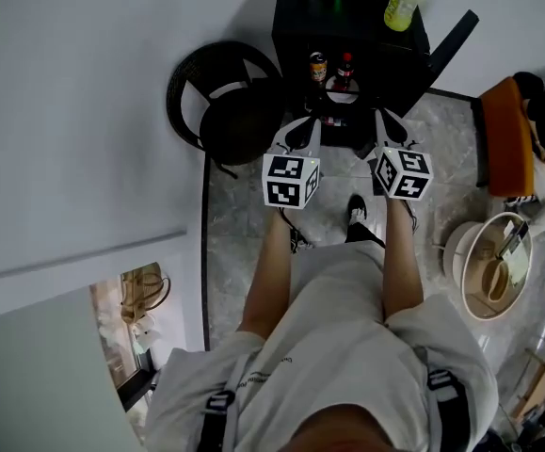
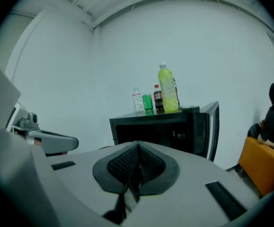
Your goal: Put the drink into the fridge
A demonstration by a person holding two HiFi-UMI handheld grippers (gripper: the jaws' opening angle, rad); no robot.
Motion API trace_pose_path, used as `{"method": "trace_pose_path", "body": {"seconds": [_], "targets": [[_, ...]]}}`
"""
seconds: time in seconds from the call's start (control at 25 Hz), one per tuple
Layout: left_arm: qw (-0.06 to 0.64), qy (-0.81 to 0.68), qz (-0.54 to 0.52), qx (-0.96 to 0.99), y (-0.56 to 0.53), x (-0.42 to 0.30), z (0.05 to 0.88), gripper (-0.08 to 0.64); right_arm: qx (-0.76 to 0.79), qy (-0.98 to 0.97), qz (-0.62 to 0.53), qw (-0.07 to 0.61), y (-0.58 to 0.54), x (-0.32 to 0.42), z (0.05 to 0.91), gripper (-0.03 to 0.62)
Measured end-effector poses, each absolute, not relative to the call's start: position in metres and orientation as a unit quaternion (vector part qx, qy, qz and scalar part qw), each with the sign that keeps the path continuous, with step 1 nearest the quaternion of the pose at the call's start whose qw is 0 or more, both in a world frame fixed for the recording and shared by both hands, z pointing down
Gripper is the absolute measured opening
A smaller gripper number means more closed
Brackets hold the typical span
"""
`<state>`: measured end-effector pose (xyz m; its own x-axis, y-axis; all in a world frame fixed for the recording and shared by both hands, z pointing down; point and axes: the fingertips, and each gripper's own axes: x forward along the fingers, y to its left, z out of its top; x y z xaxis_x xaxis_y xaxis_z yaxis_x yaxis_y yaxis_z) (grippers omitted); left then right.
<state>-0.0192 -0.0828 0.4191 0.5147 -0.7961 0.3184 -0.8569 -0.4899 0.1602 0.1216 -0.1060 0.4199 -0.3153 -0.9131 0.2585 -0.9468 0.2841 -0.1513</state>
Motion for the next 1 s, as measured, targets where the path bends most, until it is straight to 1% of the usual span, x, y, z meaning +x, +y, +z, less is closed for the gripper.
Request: {"method": "trace_pose_path", "body": {"seconds": [0.2,0.32,0.68,0.8,0.84,0.88,0.92,0.96,1.0], "targets": [[0.130,-0.494,0.121,0.851,-0.106,0.014,0.403,0.008,0.578,-0.810,0.081,0.053,-0.133,0.156,0.370,0.006],[0.109,-0.498,0.120,0.852,-0.121,0.033,0.387,0.009,0.590,-0.805,0.032,0.061,-0.150,0.180,0.342,0.006],[0.060,-0.522,0.100,0.845,-0.172,0.096,0.345,0.009,0.537,-0.842,0.037,0.044,-0.216,0.222,0.317,0.008],[0.068,-0.533,0.092,0.838,-0.194,0.115,0.338,0.009,0.505,-0.861,0.038,0.051,-0.239,0.227,0.313,0.014],[0.073,-0.538,0.089,0.835,-0.202,0.119,0.336,0.009,0.496,-0.866,0.036,0.056,-0.247,0.228,0.312,0.028],[0.075,-0.543,0.086,0.832,-0.209,0.124,0.334,0.009,0.488,-0.870,0.035,0.062,-0.254,0.228,0.311,0.061],[0.074,-0.545,0.084,0.831,-0.215,0.128,0.332,0.009,0.481,-0.874,0.035,0.066,-0.261,0.227,0.311,0.119],[0.071,-0.546,0.084,0.831,-0.219,0.134,0.330,0.009,0.473,-0.878,0.035,0.070,-0.268,0.226,0.311,0.149],[0.068,-0.546,0.084,0.831,-0.223,0.138,0.329,0.009,0.465,-0.882,0.035,0.073,-0.274,0.225,0.310,0.166]]}}
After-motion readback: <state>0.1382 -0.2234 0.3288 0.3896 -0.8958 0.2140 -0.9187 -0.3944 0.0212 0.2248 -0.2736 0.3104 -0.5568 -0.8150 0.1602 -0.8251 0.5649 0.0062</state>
